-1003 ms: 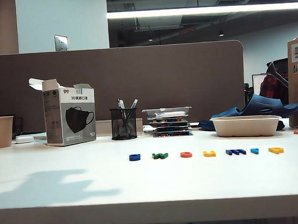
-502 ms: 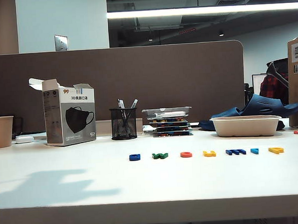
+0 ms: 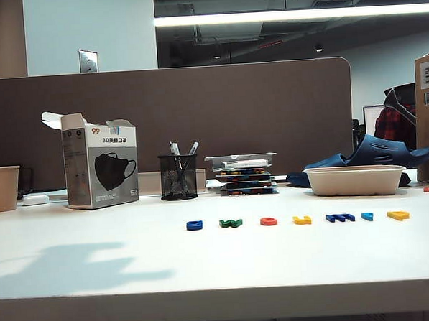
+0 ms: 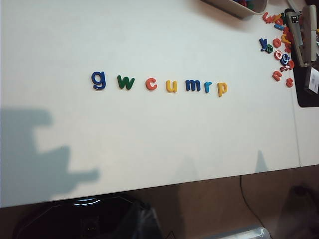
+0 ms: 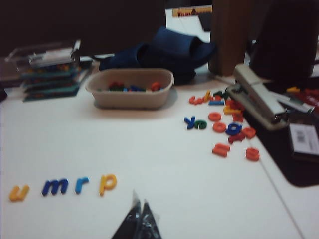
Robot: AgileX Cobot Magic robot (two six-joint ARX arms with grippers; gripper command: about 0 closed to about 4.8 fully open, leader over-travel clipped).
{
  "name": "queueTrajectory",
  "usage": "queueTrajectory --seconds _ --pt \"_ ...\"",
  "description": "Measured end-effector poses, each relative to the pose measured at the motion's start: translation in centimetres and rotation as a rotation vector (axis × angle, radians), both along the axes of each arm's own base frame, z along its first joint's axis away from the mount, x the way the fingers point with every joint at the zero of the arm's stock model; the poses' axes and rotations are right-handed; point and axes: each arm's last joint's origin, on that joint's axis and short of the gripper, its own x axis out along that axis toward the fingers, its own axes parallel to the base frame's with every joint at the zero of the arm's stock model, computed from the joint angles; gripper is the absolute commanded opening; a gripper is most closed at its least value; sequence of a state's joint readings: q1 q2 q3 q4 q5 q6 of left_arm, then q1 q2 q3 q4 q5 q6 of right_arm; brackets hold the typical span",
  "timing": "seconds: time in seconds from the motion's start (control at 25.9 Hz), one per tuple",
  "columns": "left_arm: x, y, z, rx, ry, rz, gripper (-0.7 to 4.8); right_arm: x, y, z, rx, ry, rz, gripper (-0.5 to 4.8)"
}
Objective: Select the appropriate letters from the row of letter magnets placed on the table to arrange into the word "cup".
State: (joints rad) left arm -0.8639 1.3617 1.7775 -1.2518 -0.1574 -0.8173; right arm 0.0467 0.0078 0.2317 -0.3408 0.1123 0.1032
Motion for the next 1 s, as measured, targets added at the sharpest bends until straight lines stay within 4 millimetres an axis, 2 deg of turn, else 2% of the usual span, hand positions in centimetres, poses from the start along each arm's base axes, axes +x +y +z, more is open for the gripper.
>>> queueTrajectory --seconds 0.23,0.35,0.42,0.62,0.81,0.93,1.0 --pt "0.0 0.0 0.0 0.0 0.0 0.0 -0.05 -2.1 -0.1 6.0 0.004 -0.075 0.0 -0.02" --pt "0.0 0.0 0.0 0.0 0.0 0.0 -0.05 -2.3 -0.1 8.4 0.002 -0.031 0.006 -0.02" --pt "0.0 0.0 0.0 0.0 0.0 0.0 -0.05 -2.0 0.0 10.9 0.004 0.011 0.036 -0.02" --pt "0.0 0.0 0.0 0.0 0.0 0.0 -0.05 -1.0 0.2 15.1 0.011 0.076 0.087 -0.02" --pt "0.0 0.0 0.0 0.0 0.0 0.0 -0.05 0.6 0.4 19.0 0.036 0.123 0.109 -0.02" --pt "0.0 0.0 0.0 -0.001 0.0 0.0 -0.05 2.2 0.6 22.0 0.127 0.143 0.136 -0.02" --pt "0.0 0.0 0.0 -0.001 0.0 0.0 -0.05 3.1 0.7 22.5 0.164 0.178 0.159 -0.02"
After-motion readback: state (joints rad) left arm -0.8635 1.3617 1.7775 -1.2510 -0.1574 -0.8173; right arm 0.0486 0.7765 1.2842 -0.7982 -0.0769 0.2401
